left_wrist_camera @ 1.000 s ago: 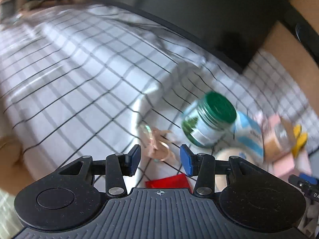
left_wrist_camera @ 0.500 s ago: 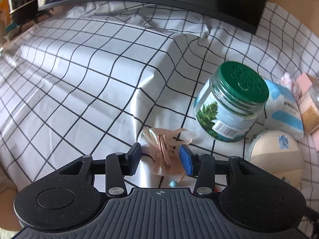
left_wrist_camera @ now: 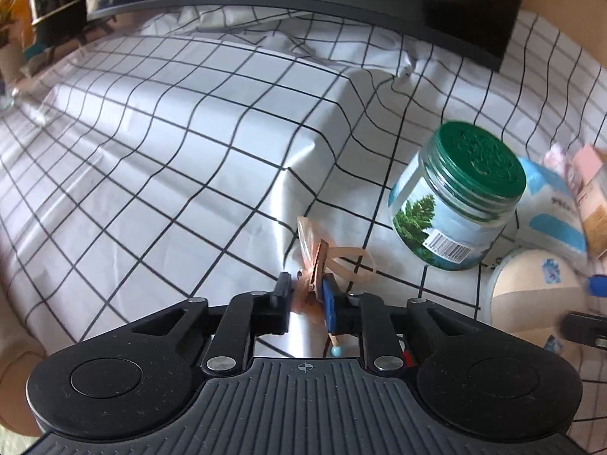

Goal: Organize soft objects

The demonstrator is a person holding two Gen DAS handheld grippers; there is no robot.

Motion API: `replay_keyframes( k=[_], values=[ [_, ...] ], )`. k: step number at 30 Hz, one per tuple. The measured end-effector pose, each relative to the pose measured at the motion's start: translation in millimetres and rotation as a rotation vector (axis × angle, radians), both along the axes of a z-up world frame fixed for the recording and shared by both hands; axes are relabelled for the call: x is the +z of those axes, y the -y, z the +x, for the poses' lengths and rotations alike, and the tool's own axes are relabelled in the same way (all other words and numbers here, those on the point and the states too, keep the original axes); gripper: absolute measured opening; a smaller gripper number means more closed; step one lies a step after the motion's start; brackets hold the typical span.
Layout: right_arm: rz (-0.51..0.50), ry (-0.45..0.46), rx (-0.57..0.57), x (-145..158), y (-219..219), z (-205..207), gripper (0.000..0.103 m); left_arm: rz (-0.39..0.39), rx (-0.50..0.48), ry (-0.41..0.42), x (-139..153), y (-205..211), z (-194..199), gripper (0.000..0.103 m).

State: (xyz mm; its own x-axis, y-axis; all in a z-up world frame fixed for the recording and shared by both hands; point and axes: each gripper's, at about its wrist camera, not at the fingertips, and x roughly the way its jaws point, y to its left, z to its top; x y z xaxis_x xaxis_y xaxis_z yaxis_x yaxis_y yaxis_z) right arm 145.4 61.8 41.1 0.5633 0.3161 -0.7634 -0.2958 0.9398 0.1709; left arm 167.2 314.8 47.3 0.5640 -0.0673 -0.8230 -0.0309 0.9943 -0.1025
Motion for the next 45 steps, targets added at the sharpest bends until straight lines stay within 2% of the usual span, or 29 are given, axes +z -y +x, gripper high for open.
replay_keyframes(
  k=[3, 6, 8, 9, 11, 14, 19, 21, 23, 27, 29, 33, 37, 41, 43, 45],
  values=[
    [0.052, -0.017, -0.008, -4.8, 0.6, 7.7, 0.086, -0.031, 0.003, 0.026, 7.1, -7.7, -6.6, 0.015],
    [0.099, -0.051, 0.005, -8.7, 2.4, 11.2, 0.086, -0.028, -0.004, 0.06, 16.0, -8.9, -12.7, 0.015],
    [0.149, -0.077, 0.021, -8.7, 3.7, 10.7, 0.072, -0.037, -0.008, 0.072, 21.2, -8.9, -14.4, 0.015],
    [0.156, -0.079, 0.019, -7.0, 4.0, 10.1, 0.07, -0.041, -0.009, 0.074, 22.7, -8.7, -14.0, 0.015],
    [0.161, -0.064, 0.012, -1.0, 5.5, 8.7, 0.058, -0.042, -0.011, 0.074, 24.6, -6.8, -12.2, 0.015],
    [0.193, -0.068, 0.018, 11.8, 11.3, 9.3, 0.045, -0.038, -0.009, 0.068, 26.4, -3.3, -8.1, 0.015],
    [0.299, -0.11, 0.083, 25.3, 16.3, 5.1, 0.045, -0.054, 0.005, 0.07, 28.9, -0.9, -3.3, 0.015],
    [0.31, -0.11, 0.129, 24.6, 8.5, 1.0, 0.045, -0.064, 0.01, 0.064, 28.2, -0.2, -2.4, 0.015],
    [0.267, -0.108, 0.144, 18.1, -5.1, 0.6, 0.045, -0.066, 0.018, 0.056, 26.3, 0.3, -1.4, 0.015],
    [0.213, -0.183, 0.154, -2.5, -20.6, 5.8, 0.048, -0.077, 0.03, 0.043, 24.1, -1.1, -1.8, 0.015],
    [0.201, -0.178, 0.145, -4.3, -20.8, 2.0, 0.065, -0.08, 0.031, 0.046, 24.3, -2.0, -3.2, 0.015],
    [0.096, -0.082, 0.167, 3.7, -28.7, -16.4, 0.068, -0.093, 0.042, 0.049, 23.6, -5.6, -6.4, 0.015],
    [-0.017, 0.069, 0.239, 16.1, -44.7, -48.3, 0.08, -0.108, 0.056, 0.047, 20.7, -8.3, -7.0, 0.015],
    [-0.121, 0.228, 0.328, 18.0, -74.2, -78.2, 0.08, -0.108, 0.056, 0.046, 20.8, -9.7, -5.4, 0.015],
    [-0.167, 0.273, 0.388, 15.8, -91.6, -87.7, 0.08, -0.105, 0.051, 0.048, 22.1, -10.7, -5.2, 0.015],
    [-0.274, 0.319, 0.425, 8.5, -110.2, -92.5, 0.08, -0.102, 0.048, 0.05, 24.0, -12.6, -5.5, 0.015]
  ],
)
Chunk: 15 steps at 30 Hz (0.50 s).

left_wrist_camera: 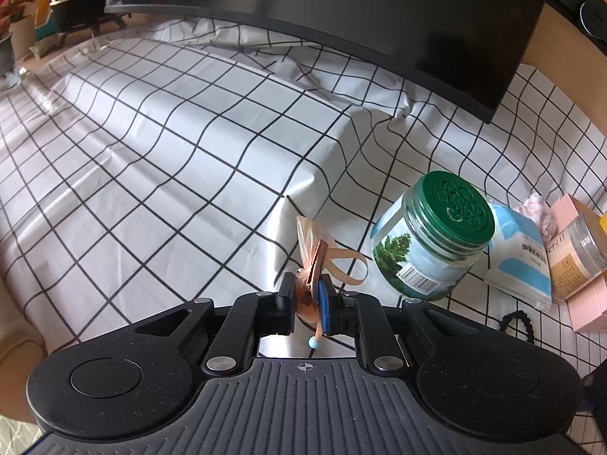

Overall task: Organize soft objects
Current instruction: 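Hold the hair clip in the left tool while the right tool moves over the red packet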

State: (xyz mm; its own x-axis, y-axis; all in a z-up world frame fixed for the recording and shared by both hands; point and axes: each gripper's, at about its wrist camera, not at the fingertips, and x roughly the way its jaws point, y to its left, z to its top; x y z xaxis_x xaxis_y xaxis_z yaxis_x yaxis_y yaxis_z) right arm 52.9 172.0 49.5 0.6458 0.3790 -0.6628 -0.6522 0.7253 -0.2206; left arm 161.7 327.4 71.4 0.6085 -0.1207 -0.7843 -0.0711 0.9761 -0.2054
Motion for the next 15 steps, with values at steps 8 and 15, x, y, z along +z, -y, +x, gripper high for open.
replay_keyframes(
  k=[8, 15],
  values=[
    [-0.2, 0.092, -0.14, -6.2, 2.9, 8.8, 0.081, -0.026, 0.008, 0.009, 3.8, -11.9, -4.7, 0.015],
    [0.229, -0.456, -0.211, 2.5, -7.8, 37.6, 0.081, -0.048, -0.014, 0.006, 0.6, -23.1, -1.2, 0.015]
  ],
)
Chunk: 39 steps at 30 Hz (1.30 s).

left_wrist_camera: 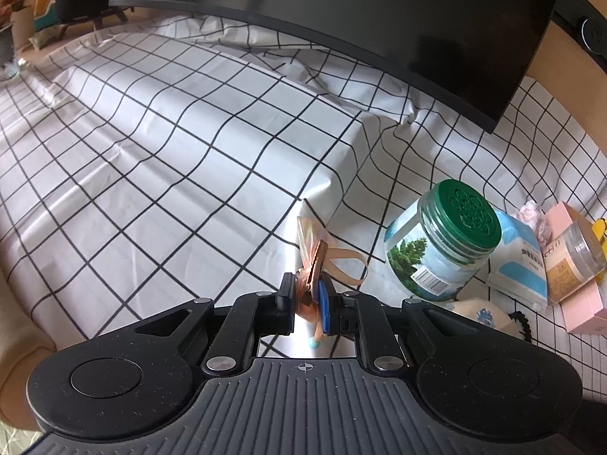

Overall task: Organize soft objects
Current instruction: 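Hold the hair clip in the left tool while the right tool moves over the red packet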

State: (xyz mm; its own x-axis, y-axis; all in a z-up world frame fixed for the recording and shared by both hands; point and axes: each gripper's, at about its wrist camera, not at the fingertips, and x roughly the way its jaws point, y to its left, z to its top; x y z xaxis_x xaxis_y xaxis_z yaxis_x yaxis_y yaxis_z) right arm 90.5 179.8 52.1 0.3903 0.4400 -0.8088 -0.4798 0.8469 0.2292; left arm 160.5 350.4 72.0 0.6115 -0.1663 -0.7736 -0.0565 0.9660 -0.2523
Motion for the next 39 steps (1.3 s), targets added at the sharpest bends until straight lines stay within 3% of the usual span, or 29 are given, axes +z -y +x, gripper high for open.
replay_keyframes(
  k=[5, 8, 15, 23, 24, 25, 26, 31, 32, 33, 35, 39],
  values=[
    [-0.056, -0.009, -0.113, -21.6, -35.4, 4.6, 0.081, 0.01, -0.053, 0.025, 2.8, -4.0, 2.7, 0.015],
    [-0.189, 0.109, -0.088, -31.8, -53.5, -10.2, 0.081, 0.002, -0.068, 0.032, 2.0, -8.5, 4.3, 0.015],
    [-0.146, 0.14, -0.067, -33.6, -31.1, -16.7, 0.079, -0.036, -0.102, 0.038, 1.2, -10.6, 5.1, 0.015],
    [-0.161, 0.157, -0.031, -21.1, -34.7, -4.8, 0.047, -0.029, -0.104, 0.028, -0.2, -11.1, 9.3, 0.015],
    [-0.161, 0.16, -0.021, -17.5, -34.1, -7.1, 0.036, -0.028, -0.1, 0.03, 1.0, -12.1, 9.5, 0.015],
    [-0.16, 0.149, -0.009, -14.9, -33.1, -7.6, 0.003, -0.028, -0.095, 0.033, 2.6, -13.3, 9.8, 0.015],
    [-0.162, 0.137, -0.005, -13.5, -31.9, -7.6, 0.002, -0.028, -0.092, 0.035, 3.9, -14.3, 10.2, 0.015],
    [-0.177, 0.13, 0.008, -10.2, -20.8, -14.0, 0.004, -0.028, -0.064, 0.042, 8.5, -19.2, 10.4, 0.015],
    [-0.184, 0.13, 0.029, -10.8, -19.0, -17.7, 0.009, -0.03, -0.059, 0.041, 8.5, -20.1, 9.4, 0.015],
    [-0.2, 0.131, 0.037, -13.6, -18.0, -19.5, 0.015, -0.033, -0.055, 0.038, 8.0, -20.7, 8.6, 0.015],
    [-0.237, 0.132, 0.014, -22.4, -13.9, -20.0, 0.057, -0.042, -0.055, 0.032, 6.9, -21.0, 7.5, 0.015],
    [-0.171, 0.128, -0.053, -29.0, -1.2, -15.5, 0.076, -0.06, -0.065, 0.034, 4.9, -20.1, 4.7, 0.015]
  ],
)
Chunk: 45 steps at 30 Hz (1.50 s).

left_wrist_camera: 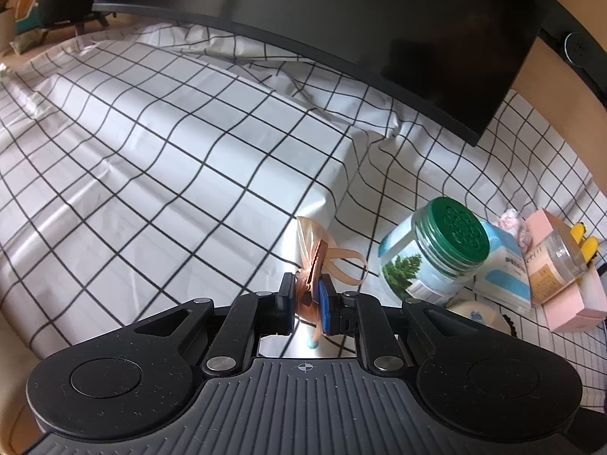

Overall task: Organize soft objects
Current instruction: 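Hold the hair clip in the left tool while the right tool moves over the red packet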

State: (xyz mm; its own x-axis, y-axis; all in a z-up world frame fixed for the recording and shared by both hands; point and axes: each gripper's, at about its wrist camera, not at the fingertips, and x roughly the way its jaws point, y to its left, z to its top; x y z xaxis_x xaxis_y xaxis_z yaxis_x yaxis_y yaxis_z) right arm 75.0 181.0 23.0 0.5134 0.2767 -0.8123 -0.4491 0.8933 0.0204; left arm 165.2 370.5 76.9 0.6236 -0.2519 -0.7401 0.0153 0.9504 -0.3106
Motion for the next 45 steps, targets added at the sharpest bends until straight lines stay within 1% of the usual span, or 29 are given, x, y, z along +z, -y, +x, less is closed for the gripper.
replay_keyframes(
  k=[2, 4, 7, 10, 14, 17, 19, 21, 22, 24, 28, 31, 33, 34, 35, 37, 38, 40, 42, 43, 44, 45],
  values=[
    [0.072, 0.0, -0.021, -4.8, 1.8, 5.2, 0.095, -0.006, 0.001, -0.006, -2.5, 0.4, 0.4, 0.015],
    [0.106, 0.025, -0.04, -8.0, -3.2, 9.1, 0.1, -0.007, 0.0, -0.012, -4.4, 1.1, 0.5, 0.015],
    [0.104, 0.081, -0.032, -12.2, -16.8, 14.8, 0.101, 0.0, -0.011, -0.021, -5.8, 1.9, 0.3, 0.015],
    [0.097, 0.109, -0.038, -14.2, -25.7, 25.1, 0.101, 0.006, -0.014, -0.027, -6.9, 0.5, 1.0, 0.015],
    [0.085, 0.1, -0.037, -14.6, -27.2, 35.6, 0.101, 0.006, -0.012, -0.04, -10.1, -2.1, 1.9, 0.015],
    [0.066, 0.09, -0.052, -15.9, -24.8, 35.3, 0.102, 0.014, -0.038, -0.063, -14.8, 0.0, -1.0, 0.015],
    [0.074, 0.081, -0.093, -16.0, -23.3, 35.3, 0.103, 0.031, -0.068, -0.08, -18.7, 1.9, -3.9, 0.015],
    [0.108, 0.069, -0.176, -14.7, -22.0, 37.3, 0.103, 0.044, -0.098, -0.105, -25.5, 4.3, -6.9, 0.015],
    [0.122, 0.06, -0.226, -13.7, -23.2, 39.9, 0.103, 0.045, -0.106, -0.1, -27.3, 4.3, -8.7, 0.015],
    [0.11, 0.038, -0.291, -12.9, -28.8, 45.0, 0.103, 0.052, -0.123, -0.096, -27.5, 3.8, -8.8, 0.015],
    [0.016, -0.005, -0.382, -11.9, -49.0, 60.3, 0.103, 0.006, -0.112, -0.109, -29.4, -2.8, -4.8, 0.015],
    [0.025, -0.004, -0.428, -12.3, -50.7, 65.0, 0.103, -0.05, -0.092, -0.125, -31.3, -10.5, -3.0, 0.015],
    [0.04, 0.004, -0.419, -12.5, -48.5, 66.2, 0.103, -0.107, -0.06, -0.143, -33.4, -19.8, -1.4, 0.015],
    [0.047, 0.009, -0.395, -12.9, -46.3, 66.1, 0.103, -0.127, -0.045, -0.15, -34.2, -24.0, -0.6, 0.015],
    [0.038, 0.012, -0.356, -13.3, -46.5, 65.6, 0.103, -0.13, -0.037, -0.151, -33.9, -26.6, -0.5, 0.015],
    [0.028, -0.002, -0.251, -12.6, -41.2, 57.4, 0.103, -0.116, -0.031, -0.145, -33.3, -28.4, 0.0, 0.015],
    [0.046, -0.024, -0.189, -9.9, -34.8, 51.5, 0.1, -0.114, -0.032, -0.143, -33.3, -28.4, -0.2, 0.015],
    [0.088, -0.042, -0.127, -2.5, -20.9, 41.6, 0.098, -0.093, -0.041, -0.129, -32.6, -25.0, -1.3, 0.015],
    [0.105, -0.002, -0.076, 7.3, -12.5, 32.5, 0.098, -0.042, -0.059, -0.107, -31.0, -17.2, -2.6, 0.015],
    [0.085, 0.038, -0.043, 11.1, -12.3, 30.7, 0.096, -0.015, -0.067, -0.098, -30.1, -12.9, -3.2, 0.015],
    [0.053, 0.077, -0.008, 12.9, -14.1, 30.2, 0.088, 0.006, -0.075, -0.093, -29.6, -10.0, -3.7, 0.015],
    [0.018, 0.112, 0.033, 13.6, -17.3, 31.6, 0.083, 0.02, -0.08, -0.089, -29.3, -8.1, -3.9, 0.015]
  ],
)
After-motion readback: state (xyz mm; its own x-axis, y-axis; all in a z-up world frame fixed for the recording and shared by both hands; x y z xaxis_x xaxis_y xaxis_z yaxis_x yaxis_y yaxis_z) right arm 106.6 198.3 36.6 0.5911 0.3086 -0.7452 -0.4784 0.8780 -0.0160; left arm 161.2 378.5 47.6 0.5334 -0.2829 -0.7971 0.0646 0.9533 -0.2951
